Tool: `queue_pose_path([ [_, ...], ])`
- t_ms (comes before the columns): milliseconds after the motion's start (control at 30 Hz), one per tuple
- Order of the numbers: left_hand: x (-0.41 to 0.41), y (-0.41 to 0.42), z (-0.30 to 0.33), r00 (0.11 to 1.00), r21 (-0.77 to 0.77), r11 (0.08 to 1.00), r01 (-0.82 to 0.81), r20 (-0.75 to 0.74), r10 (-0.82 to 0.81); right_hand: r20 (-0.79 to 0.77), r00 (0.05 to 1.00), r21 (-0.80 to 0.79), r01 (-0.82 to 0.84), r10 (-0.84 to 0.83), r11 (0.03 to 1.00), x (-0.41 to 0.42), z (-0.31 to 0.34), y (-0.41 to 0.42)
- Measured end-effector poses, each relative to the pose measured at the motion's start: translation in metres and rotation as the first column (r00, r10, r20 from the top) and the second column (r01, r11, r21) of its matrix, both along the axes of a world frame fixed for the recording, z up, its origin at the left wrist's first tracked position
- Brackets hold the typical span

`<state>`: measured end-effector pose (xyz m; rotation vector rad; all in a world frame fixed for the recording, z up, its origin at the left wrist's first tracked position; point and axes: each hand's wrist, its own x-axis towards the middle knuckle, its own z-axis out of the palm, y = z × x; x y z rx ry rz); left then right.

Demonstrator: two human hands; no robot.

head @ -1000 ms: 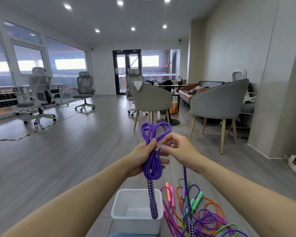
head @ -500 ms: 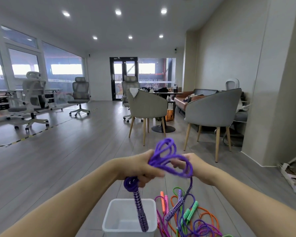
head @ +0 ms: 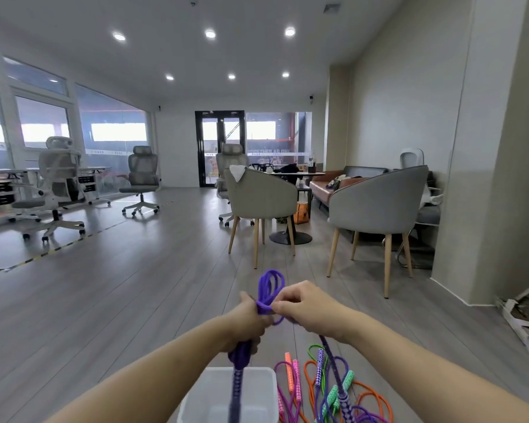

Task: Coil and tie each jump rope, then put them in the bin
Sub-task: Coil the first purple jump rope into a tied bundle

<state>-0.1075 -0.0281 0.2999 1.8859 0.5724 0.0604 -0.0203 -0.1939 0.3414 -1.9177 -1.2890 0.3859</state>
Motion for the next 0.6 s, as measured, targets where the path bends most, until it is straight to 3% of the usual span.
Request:
queue_pose_path([
  [67, -0.004, 0.009, 0.018, 0.994, -0.206, 0.978, 0.029, 0.109, -0.006, -0.103, 0.995, 0.015, 0.005, -0.004, 1.0, 0.007, 0.002, -0.009],
  [167, -0.012, 0.009, 0.039, 0.963, -0.342, 0.92, 0.191, 0.245, -0.109, -0.266, 0.964, 0.042, 0.026, -0.014, 0.999, 0.019, 0.005, -0.021],
  [300, -0.024, -0.001, 0.052, 0.905, -0.387, 0.864, 0.321, 0.396, -0.159, -0.462, 0.883, 0.026, -0.087, 0.089, 0.996, 0.024, 0.004, -0.031],
  [600, -0.029, -0.014, 0.063, 0.836, -0.461, 0.771, 0.441, 0.523, -0.166, -0.593, 0.803, -0.094, -0.141, 0.059, 0.986, 0.029, -0.011, -0.023],
])
